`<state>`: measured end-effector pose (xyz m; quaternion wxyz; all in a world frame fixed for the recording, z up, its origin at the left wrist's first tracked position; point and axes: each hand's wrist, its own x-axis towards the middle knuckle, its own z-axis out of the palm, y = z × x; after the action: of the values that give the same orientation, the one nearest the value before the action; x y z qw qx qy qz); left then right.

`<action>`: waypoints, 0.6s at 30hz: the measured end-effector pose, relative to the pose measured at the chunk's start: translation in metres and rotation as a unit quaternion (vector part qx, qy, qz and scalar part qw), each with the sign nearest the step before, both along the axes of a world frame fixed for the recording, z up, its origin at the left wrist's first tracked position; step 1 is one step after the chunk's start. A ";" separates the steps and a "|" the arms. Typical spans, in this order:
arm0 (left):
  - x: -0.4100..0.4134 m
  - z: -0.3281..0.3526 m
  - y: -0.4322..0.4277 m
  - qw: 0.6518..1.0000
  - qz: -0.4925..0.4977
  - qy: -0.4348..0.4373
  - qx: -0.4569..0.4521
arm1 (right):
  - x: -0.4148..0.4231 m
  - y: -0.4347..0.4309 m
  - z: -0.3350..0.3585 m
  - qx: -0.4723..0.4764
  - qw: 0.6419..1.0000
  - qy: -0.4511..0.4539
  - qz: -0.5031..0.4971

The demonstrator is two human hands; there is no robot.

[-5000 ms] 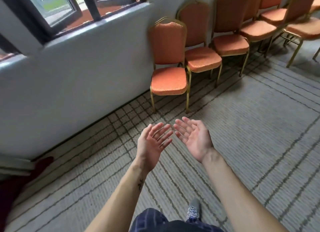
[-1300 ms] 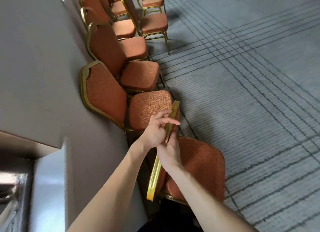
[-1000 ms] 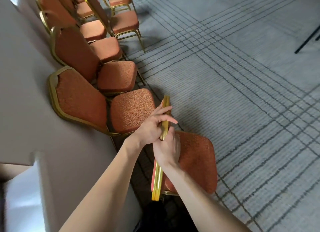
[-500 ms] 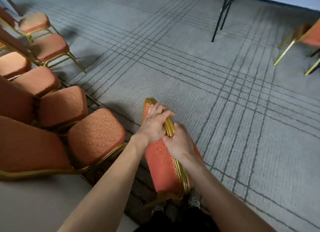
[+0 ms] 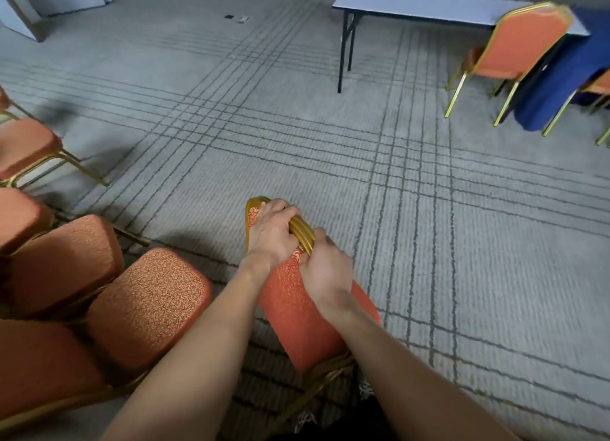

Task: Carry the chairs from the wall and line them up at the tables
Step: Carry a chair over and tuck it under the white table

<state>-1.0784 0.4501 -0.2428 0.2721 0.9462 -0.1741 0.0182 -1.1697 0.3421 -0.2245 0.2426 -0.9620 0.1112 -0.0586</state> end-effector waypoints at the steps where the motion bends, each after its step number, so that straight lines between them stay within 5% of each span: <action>1: 0.002 0.002 0.005 1.000 0.014 0.006 0.001 | 0.005 0.004 0.001 -0.001 1.000 -0.002 0.009; 9: 0.011 0.007 0.067 0.982 0.175 0.076 0.001 | 0.052 0.037 0.011 -0.060 0.984 -0.020 0.165; 18: 0.015 0.002 0.066 0.978 0.165 0.061 0.116 | 0.081 -0.001 0.004 -0.211 0.950 -0.103 0.207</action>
<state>-1.0637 0.5164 -0.2411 0.1639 0.9864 0.0006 -0.0150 -1.0886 0.3415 -0.2208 0.0506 -0.9818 -0.1309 -0.1276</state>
